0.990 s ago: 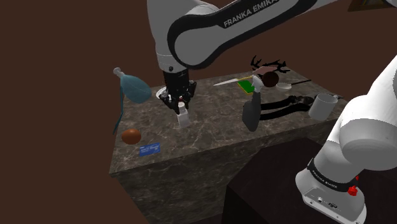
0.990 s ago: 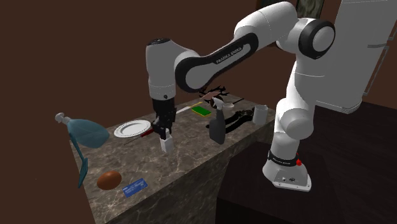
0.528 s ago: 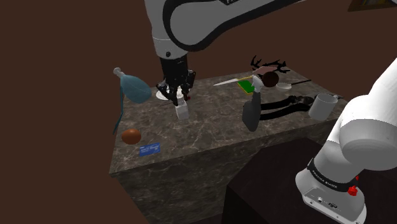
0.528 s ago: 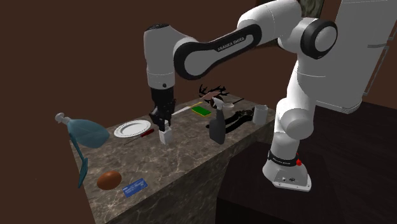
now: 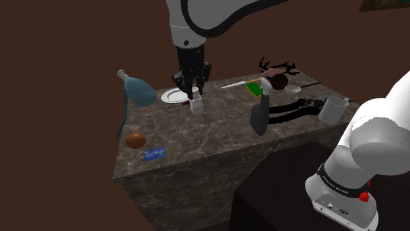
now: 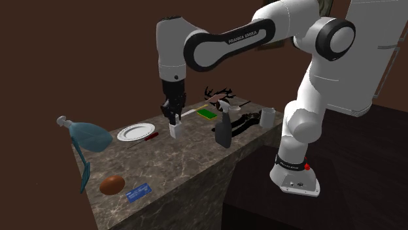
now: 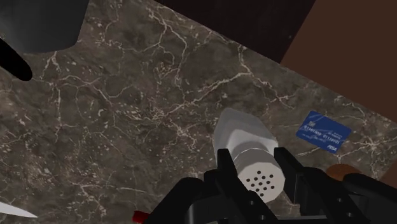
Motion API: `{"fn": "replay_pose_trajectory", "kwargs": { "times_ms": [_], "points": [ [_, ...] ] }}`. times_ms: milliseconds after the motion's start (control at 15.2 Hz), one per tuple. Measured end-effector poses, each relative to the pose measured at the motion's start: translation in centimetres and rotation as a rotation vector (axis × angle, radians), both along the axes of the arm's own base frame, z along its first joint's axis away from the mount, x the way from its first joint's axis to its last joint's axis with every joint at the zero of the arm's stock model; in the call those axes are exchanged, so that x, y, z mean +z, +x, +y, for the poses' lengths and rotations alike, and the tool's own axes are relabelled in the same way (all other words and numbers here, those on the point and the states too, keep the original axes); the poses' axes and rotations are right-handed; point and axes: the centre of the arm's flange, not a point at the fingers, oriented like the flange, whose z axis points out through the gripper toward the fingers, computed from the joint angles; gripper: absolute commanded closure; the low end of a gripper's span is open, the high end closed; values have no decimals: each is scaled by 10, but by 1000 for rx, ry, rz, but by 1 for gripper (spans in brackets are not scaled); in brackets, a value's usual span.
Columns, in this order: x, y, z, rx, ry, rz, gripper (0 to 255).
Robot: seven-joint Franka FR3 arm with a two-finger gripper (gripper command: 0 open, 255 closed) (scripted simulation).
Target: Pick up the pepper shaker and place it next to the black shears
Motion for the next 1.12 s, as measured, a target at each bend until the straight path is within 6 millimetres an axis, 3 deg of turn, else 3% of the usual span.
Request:
{"fn": "replay_pose_trajectory", "kwargs": {
  "times_ms": [1122],
  "points": [
    [2, -30, -226, -1, 1, 0, 255]
  ]
}}
